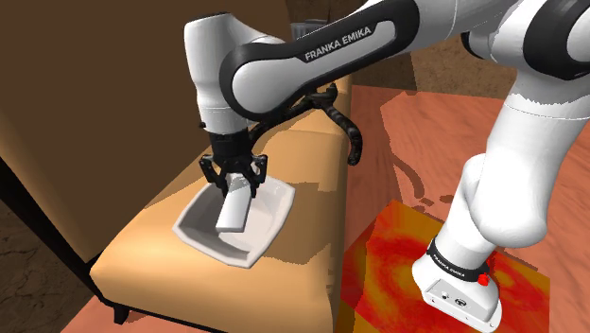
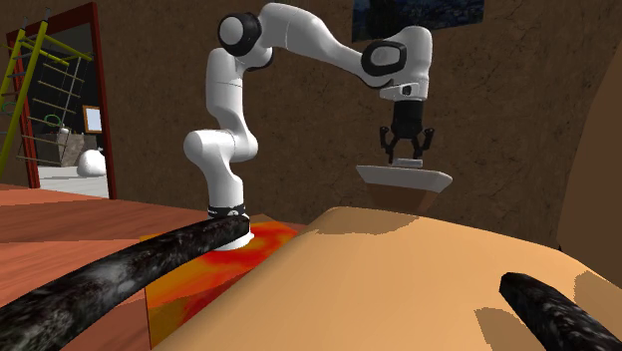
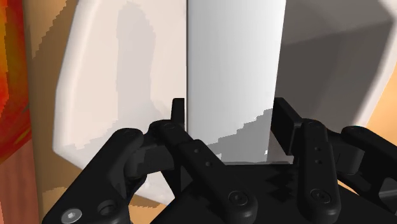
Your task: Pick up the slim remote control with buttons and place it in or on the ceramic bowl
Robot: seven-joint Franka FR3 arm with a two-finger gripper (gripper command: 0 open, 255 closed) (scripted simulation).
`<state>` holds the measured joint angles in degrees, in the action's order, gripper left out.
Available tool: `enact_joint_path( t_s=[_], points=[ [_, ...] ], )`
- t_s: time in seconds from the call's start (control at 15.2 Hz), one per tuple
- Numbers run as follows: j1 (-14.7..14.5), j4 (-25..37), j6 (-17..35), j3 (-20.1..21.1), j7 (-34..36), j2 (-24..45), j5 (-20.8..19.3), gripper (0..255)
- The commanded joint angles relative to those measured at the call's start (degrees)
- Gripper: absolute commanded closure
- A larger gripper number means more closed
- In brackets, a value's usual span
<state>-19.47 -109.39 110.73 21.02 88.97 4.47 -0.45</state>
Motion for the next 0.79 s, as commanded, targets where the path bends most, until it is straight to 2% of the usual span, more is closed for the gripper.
enact_joint_path(
  t_s=[0.0, 0.46, 0.53, 0.73],
  points=[
    [0.1, -1.0, 1.1, -0.1, -0.1, 0.1, -0.1, 255],
    [0.1, -1.0, 1.1, -0.1, -0.1, 0.1, -0.1, 255],
    [0.1, -1.0, 1.0, 0.0, 0.0, 0.1, 0.0, 0],
    [0.1, -1.0, 1.1, 0.0, 0.0, 0.1, -0.1, 0]
  ],
)
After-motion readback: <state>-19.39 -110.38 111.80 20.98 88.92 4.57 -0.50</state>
